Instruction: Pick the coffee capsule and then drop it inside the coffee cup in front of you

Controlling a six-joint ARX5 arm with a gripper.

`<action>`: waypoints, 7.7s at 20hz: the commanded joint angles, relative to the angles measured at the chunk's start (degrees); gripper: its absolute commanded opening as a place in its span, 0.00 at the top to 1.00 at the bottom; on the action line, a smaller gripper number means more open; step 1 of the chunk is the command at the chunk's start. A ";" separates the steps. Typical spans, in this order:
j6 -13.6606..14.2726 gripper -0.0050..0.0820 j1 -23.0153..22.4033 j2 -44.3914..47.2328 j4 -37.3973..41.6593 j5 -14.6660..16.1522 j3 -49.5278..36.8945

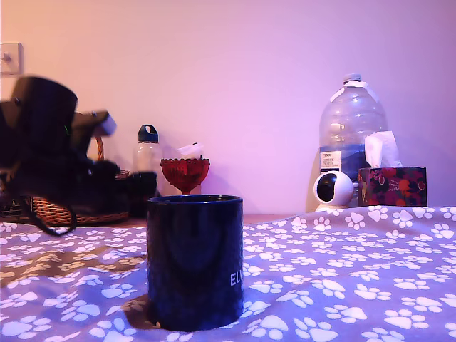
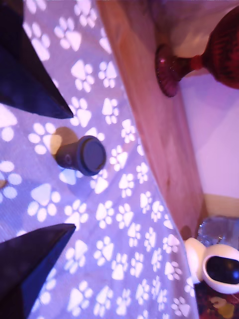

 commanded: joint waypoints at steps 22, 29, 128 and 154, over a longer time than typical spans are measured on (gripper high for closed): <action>0.28 0.25 0.42 15.93 -9.90 1.29 18.45; 0.55 0.25 0.55 15.98 -10.32 2.58 18.47; 3.74 0.86 -19.50 -52.28 -68.37 5.40 -5.11; 6.97 0.86 -25.59 -22.27 -93.59 -2.64 21.88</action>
